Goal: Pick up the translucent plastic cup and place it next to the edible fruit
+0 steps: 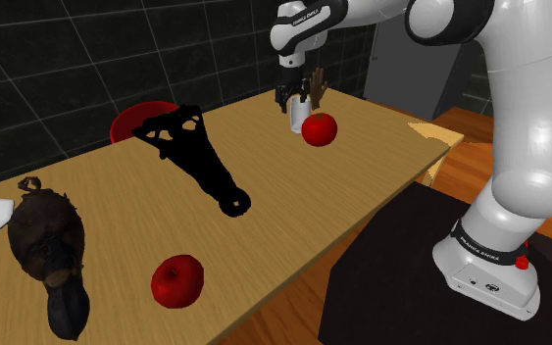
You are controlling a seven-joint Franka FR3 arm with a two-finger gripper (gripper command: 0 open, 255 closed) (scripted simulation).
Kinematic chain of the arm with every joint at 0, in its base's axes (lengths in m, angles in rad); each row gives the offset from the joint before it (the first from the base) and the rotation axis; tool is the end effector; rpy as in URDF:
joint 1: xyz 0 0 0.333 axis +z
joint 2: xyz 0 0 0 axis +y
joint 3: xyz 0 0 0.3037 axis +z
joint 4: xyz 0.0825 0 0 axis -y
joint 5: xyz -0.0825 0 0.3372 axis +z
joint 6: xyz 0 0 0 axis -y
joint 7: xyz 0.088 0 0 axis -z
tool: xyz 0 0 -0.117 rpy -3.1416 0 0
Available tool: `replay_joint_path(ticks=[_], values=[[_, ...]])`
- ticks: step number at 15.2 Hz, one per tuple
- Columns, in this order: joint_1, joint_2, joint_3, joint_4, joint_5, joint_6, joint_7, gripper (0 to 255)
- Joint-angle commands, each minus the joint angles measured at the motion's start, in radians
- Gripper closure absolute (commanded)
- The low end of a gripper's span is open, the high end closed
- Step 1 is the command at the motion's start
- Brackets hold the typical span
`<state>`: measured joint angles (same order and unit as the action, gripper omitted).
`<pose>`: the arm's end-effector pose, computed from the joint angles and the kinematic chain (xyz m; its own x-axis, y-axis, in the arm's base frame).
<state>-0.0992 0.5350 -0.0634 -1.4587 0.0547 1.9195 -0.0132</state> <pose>0.6395 -0.0936 0.3664 0.9843 -0.1605 -0.0728 -0.1622 -0.9866 -0.0186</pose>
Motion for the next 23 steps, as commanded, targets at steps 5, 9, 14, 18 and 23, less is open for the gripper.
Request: replay_joint_path(ticks=[5, 9, 14, 18, 23], values=[[0.000, 0.000, 0.000, 0.000, 0.000, 0.000, 0.000, 255], [0.000, 0.000, 0.000, 0.000, 0.000, 0.000, 0.000, 255], [0.000, -0.015, -0.001, 0.031, -0.001, -0.046, 0.002, 255], [0.000, -0.026, -0.001, 0.067, -0.003, -0.093, 0.003, 255], [-0.001, -0.035, -0.002, 0.121, -0.004, -0.156, 0.005, 255]])
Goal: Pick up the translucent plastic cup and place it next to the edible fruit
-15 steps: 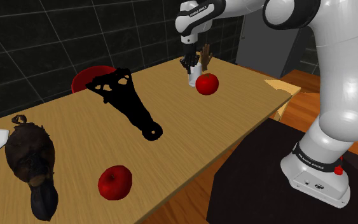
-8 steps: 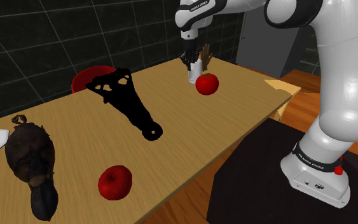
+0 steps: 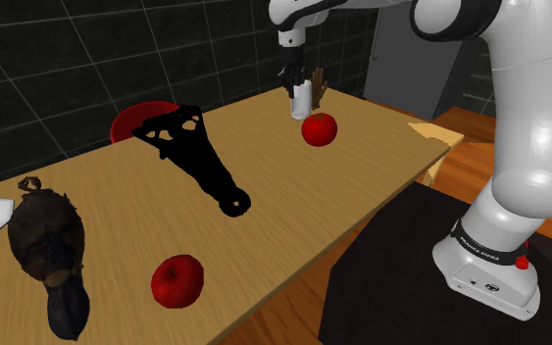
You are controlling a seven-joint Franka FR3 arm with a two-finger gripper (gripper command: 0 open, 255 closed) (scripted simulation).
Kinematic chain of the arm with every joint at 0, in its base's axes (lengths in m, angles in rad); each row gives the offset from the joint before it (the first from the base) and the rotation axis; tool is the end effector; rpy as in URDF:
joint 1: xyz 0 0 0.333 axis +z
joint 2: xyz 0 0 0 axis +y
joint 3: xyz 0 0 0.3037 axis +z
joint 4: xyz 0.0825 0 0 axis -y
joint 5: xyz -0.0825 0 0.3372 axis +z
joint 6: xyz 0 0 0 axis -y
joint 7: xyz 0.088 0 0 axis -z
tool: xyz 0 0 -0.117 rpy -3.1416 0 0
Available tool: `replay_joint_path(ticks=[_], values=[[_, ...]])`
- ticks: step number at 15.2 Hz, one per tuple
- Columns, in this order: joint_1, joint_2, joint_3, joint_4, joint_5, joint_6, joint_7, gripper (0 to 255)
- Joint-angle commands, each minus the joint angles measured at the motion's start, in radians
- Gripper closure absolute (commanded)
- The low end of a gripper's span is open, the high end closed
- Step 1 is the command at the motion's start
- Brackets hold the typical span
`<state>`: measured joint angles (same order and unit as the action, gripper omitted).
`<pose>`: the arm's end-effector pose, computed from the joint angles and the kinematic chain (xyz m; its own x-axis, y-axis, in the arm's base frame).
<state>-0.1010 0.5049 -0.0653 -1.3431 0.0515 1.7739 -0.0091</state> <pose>0.6382 -0.0939 0.4233 0.9843 -0.1606 -0.0729 -0.1624 -0.9866 -0.0186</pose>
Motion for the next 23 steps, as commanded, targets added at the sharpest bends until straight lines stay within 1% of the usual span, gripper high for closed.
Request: replay_joint_path(ticks=[1, 8, 14, 19, 23], values=[[0.000, -0.006, 0.000, 0.018, -0.001, -0.023, 0.001, 255], [-0.002, -0.005, 0.000, 0.113, -0.001, -0.118, 0.004, 255], [-0.004, 0.010, -0.001, 0.217, -0.001, -0.207, 0.006, 255], [-0.008, 0.036, 0.000, 0.327, 0.001, -0.291, 0.008, 255], [-0.012, 0.071, 0.000, 0.441, 0.003, -0.369, 0.010, 255]])
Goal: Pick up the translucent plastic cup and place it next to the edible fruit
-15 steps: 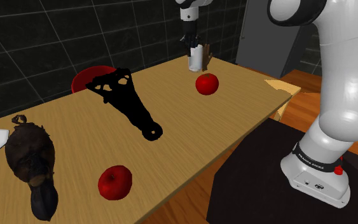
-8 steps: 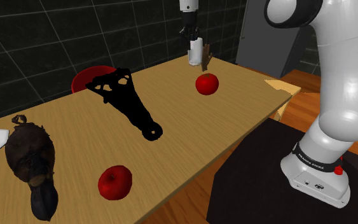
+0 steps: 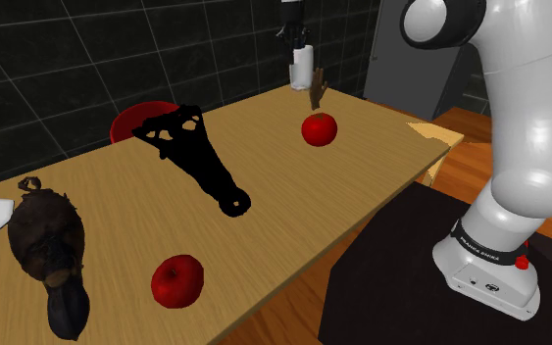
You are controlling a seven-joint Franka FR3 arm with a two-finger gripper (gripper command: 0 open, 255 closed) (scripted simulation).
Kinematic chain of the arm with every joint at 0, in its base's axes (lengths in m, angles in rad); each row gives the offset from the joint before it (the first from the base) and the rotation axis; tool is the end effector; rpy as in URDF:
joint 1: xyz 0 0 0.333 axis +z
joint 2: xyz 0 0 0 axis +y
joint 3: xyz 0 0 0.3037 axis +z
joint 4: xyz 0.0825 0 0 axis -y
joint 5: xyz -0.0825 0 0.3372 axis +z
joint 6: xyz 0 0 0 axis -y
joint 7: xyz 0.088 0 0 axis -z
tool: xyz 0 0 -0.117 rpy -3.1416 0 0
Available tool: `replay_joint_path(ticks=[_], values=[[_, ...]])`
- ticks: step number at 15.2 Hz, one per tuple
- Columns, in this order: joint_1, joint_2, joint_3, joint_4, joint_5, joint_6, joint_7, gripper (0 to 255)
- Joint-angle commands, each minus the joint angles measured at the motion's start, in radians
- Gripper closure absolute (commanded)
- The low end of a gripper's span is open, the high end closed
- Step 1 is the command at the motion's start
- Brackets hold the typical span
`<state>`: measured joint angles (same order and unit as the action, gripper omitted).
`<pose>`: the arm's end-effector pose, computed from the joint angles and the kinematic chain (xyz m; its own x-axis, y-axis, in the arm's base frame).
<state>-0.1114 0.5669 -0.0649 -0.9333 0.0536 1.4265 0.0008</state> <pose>0.6356 -0.0927 0.5282 0.9843 -0.1607 -0.0727 -0.1624 -0.9866 -0.0186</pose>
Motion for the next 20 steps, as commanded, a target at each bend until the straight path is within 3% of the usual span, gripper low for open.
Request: replay_joint_path(ticks=[1, 5, 7, 11, 20], values=[[-0.003, 0.022, 0.000, 0.066, 0.001, -0.044, 0.001, 255], [-0.009, 0.078, 0.002, 0.205, 0.004, -0.127, 0.003, 255], [0.029, -0.020, 0.006, 0.041, -0.001, -0.061, 0.037, 255], [0.095, -0.142, 0.024, -0.151, -0.010, 0.013, 0.111, 255], [0.227, -0.289, 0.082, -0.371, -0.019, 0.091, 0.295, 255]])
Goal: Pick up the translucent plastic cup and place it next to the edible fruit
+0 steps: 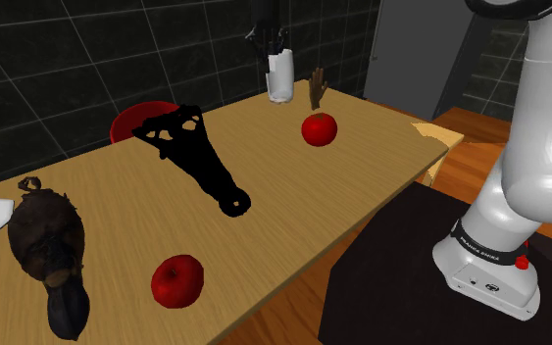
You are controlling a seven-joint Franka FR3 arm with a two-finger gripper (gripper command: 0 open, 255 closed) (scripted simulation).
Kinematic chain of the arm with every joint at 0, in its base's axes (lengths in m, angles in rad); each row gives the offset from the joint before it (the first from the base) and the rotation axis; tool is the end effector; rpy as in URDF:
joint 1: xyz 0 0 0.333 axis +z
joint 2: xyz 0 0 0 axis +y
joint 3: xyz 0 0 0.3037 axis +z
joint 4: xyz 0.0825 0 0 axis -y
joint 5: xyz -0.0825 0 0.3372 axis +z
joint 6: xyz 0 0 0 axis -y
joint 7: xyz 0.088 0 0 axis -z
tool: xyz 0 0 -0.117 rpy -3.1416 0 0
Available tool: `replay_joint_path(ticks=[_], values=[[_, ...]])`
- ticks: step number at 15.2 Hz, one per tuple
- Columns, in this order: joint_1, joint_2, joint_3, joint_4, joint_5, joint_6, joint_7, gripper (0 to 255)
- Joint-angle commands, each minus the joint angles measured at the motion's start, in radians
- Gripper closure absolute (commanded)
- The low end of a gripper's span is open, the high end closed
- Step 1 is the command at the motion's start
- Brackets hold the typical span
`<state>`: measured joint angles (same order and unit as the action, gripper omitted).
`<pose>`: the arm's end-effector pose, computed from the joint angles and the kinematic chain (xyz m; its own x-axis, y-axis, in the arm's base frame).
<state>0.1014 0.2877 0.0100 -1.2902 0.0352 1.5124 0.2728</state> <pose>0.5792 0.0682 0.5585 0.9846 -0.1590 -0.0732 -0.1608 -0.9868 -0.0190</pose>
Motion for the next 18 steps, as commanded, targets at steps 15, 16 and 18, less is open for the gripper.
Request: replay_joint_path(ticks=[15, 16, 18], values=[[0.224, -0.037, 0.131, -0.057, -0.012, 0.035, 0.353, 255], [0.239, -0.030, 0.139, -0.047, -0.014, 0.033, 0.375, 255], [0.269, -0.012, 0.155, -0.024, -0.019, 0.029, 0.420, 255]])
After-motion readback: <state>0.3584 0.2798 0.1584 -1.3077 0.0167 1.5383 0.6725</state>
